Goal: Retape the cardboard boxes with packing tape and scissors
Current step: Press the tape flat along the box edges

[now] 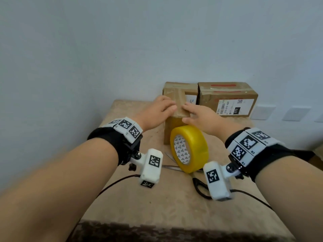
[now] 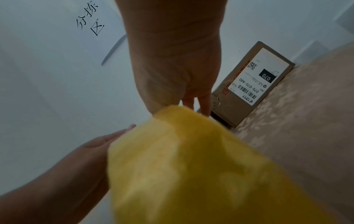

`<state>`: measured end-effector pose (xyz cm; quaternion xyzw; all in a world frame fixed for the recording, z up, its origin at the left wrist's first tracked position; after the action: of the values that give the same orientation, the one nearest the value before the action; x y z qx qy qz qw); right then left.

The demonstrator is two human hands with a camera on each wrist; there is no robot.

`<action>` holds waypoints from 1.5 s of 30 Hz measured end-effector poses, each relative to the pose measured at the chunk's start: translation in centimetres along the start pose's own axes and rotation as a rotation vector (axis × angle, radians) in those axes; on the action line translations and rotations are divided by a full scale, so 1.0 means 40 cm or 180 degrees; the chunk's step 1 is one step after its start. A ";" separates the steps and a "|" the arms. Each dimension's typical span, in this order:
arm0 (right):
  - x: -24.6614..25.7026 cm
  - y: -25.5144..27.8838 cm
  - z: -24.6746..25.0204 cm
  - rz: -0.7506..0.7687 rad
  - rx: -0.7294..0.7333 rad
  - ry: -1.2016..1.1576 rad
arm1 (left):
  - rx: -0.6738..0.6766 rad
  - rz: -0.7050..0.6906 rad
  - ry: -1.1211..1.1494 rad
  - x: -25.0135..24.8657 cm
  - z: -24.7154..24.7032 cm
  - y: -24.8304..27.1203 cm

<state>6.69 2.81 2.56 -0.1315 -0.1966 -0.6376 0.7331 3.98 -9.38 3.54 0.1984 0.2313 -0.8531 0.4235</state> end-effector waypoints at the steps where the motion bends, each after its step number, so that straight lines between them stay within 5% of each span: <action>1: 0.003 -0.003 -0.001 -0.0023 -0.0049 0.0064 | -0.0367 0.0097 0.0093 0.002 0.022 0.011; 3: 0.017 -0.001 0.000 -0.0027 -0.0165 0.0167 | -0.0602 0.0255 0.0038 -0.006 0.037 0.032; 8: 0.036 0.011 -0.001 -0.0112 -0.0374 0.0096 | 0.0515 0.1241 0.0852 -0.016 -0.064 0.092; 16: 0.011 0.011 0.016 -0.0346 -0.0384 0.0337 | 0.0440 0.1995 0.2735 -0.069 -0.142 0.168; 21: 0.020 0.007 0.029 -0.0242 -0.0535 0.0692 | -0.0259 0.1485 0.1534 -0.055 -0.018 0.156; 27: 0.137 -0.014 -0.062 0.0366 -0.0612 0.0896 | -0.0121 0.1097 0.0245 0.034 0.050 0.167; 32: 0.150 -0.058 -0.074 0.0136 -0.0690 0.1788 | -0.0189 0.0908 -0.0046 0.074 0.095 0.172; 38: 0.145 -0.088 -0.104 0.0218 -0.0786 0.1601 | 0.0417 0.1255 -0.0739 0.130 0.084 0.190; 45: 0.135 -0.097 -0.116 0.0150 -0.0868 0.1744 | 0.0705 0.1070 -0.0716 0.109 0.055 0.190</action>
<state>4.02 -4.61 0.68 -0.0563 0.0989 -0.6527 0.7490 7.41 -17.43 1.28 0.1830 0.0512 -0.8075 0.5584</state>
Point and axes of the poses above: each hand's wrist, its own y-axis away from the middle knuckle, its own z-axis out of the back of the hand, x = y × z, the point moved 8 cm from there along -y, towards the middle knuckle, and after that the axes turned 4 degrees about -z, right-handed, at the moved point
